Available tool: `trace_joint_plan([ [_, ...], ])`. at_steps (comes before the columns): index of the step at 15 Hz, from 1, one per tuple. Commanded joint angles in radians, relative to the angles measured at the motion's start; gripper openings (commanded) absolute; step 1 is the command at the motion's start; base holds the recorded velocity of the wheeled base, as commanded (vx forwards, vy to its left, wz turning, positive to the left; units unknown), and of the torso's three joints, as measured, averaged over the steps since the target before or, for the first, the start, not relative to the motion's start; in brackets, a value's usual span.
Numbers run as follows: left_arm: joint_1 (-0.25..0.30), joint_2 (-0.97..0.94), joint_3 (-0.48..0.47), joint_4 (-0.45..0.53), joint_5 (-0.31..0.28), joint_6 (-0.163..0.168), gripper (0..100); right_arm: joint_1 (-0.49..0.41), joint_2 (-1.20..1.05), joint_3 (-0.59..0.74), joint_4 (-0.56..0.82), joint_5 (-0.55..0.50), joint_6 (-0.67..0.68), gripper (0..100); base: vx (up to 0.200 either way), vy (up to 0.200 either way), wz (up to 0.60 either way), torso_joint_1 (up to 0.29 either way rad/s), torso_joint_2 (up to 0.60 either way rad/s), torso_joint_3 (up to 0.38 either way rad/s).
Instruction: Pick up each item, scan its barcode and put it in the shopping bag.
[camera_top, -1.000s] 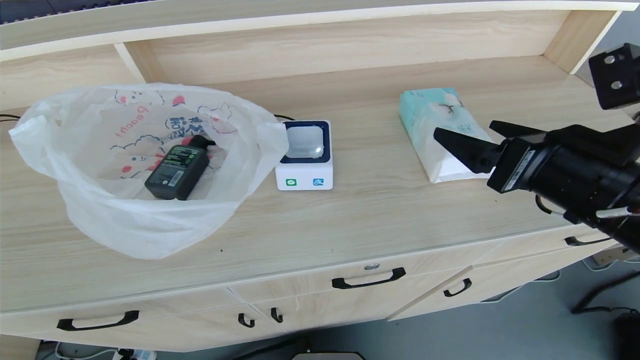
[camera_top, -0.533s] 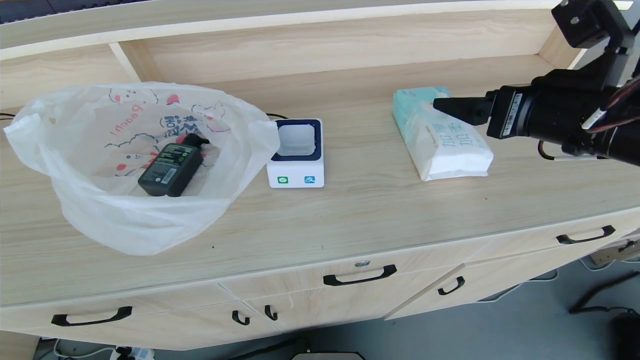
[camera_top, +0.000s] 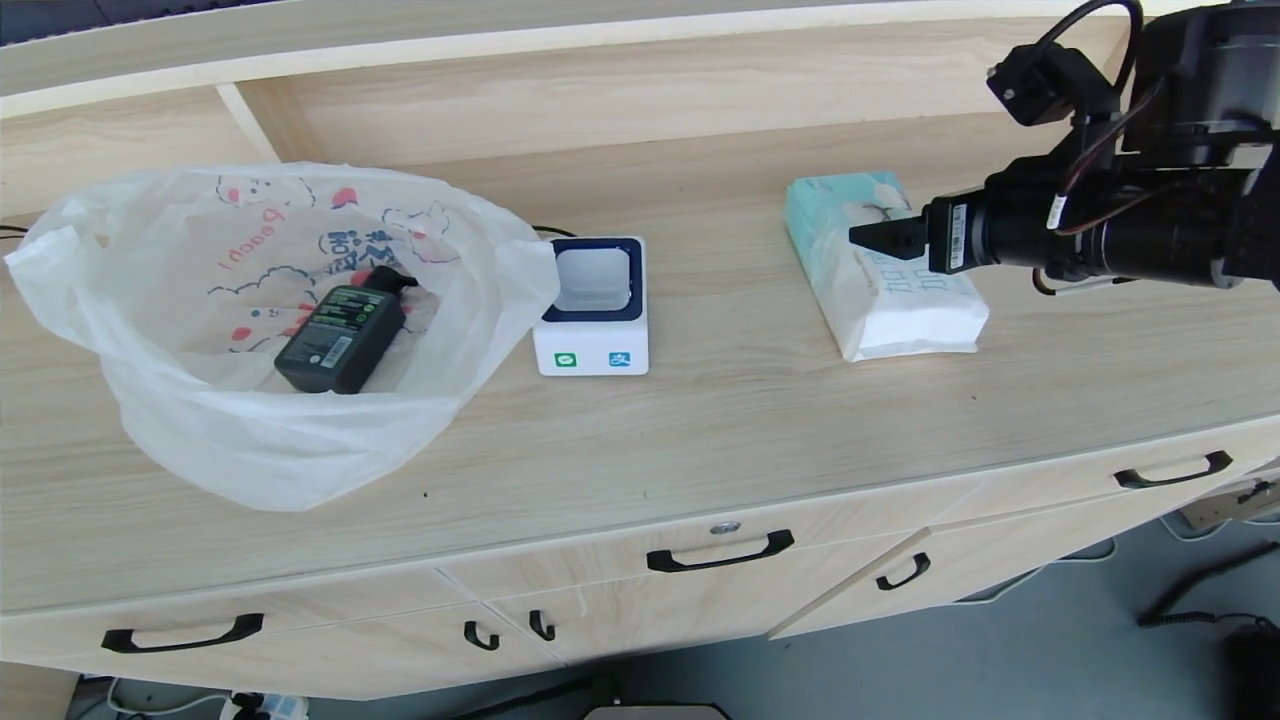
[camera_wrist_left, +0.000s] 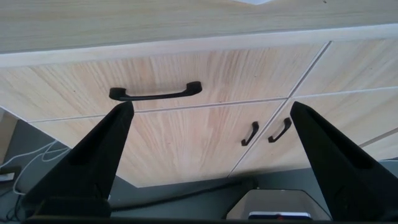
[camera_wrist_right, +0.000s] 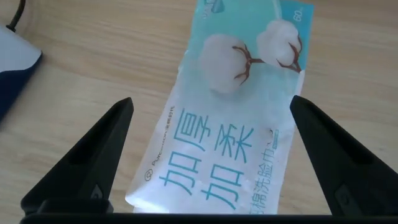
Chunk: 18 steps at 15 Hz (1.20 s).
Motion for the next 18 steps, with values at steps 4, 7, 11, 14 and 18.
trace_joint_plan([
  [4,0.0,0.0,0.0,-0.002,0.002,0.006,100,-0.03,0.077,-0.043,-0.007,0.034,-0.023,100,0.0,0.0,0.0,0.0,0.0,0.0],
  [7,0.0,0.0,0.0,-0.002,0.0,0.006,100,-0.027,0.094,-0.061,-0.007,0.036,-0.024,100,0.0,0.0,0.0,0.0,0.0,0.0],
  [11,0.0,0.0,0.0,-0.002,0.0,0.037,100,-0.053,0.12,-0.081,-0.007,0.031,-0.027,100,0.0,0.0,0.0,0.0,0.0,0.0],
  [14,0.0,0.0,0.0,-0.002,0.0,0.034,100,-0.053,0.155,-0.11,-0.007,0.031,-0.027,100,0.0,0.0,0.0,0.0,0.0,0.0],
  [18,0.0,0.0,0.0,-0.002,0.0,0.038,100,-0.043,0.192,-0.132,-0.004,0.031,-0.037,100,0.0,0.0,0.0,0.0,0.0,0.0],
])
